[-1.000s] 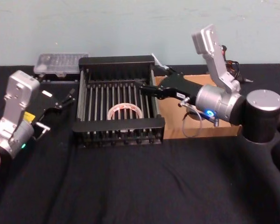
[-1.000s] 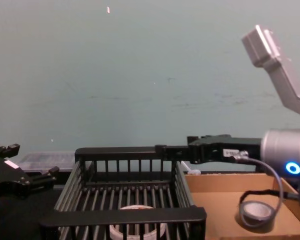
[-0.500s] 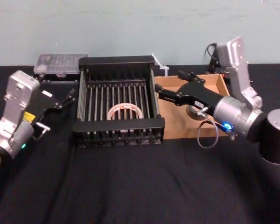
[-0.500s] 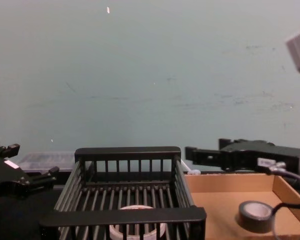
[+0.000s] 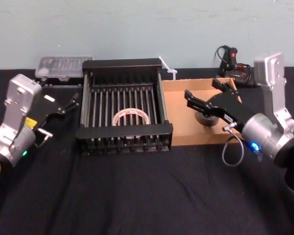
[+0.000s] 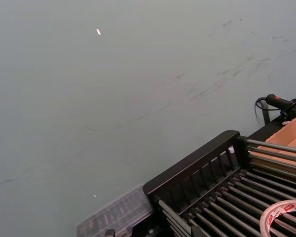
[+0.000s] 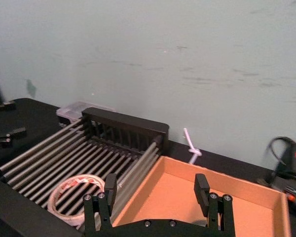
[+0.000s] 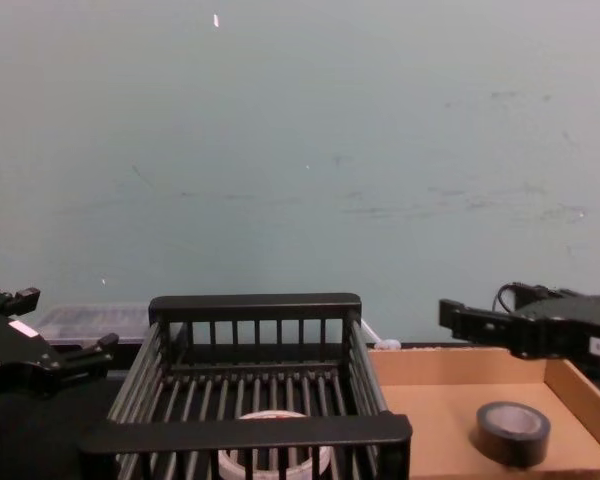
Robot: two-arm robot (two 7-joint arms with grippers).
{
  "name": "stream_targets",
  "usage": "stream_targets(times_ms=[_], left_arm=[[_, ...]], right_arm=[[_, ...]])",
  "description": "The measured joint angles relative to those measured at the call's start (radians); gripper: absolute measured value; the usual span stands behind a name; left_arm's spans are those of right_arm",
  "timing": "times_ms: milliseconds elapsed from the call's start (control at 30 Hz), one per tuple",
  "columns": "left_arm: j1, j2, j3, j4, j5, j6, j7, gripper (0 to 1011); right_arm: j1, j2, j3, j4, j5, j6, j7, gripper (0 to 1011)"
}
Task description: Pick up the white tape and place it into the black box , Pick up the silver tape and place it into the brown box.
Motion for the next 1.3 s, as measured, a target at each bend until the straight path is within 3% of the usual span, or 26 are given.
stream_targets(times_ms=[400,700,1300], left_arm=[[0.000,0.000,0.000,0.000,0.000,0.000,0.000,1001],[0.000,0.000,0.000,0.000,0.000,0.000,0.000,1001],[0.000,0.000,0.000,0.000,0.000,0.000,0.000,1002]], right_arm=[[-0.108,0.003,0.040,-0.059,-0.077,-0.051,-0.064,1002],[-0.160,0.000,0.060,-0.069,-0.111,-0.070,-0.074,1002],[-0.203,-0.030,0.093,-0.040,-0.144,-0.086,-0.043,1002]])
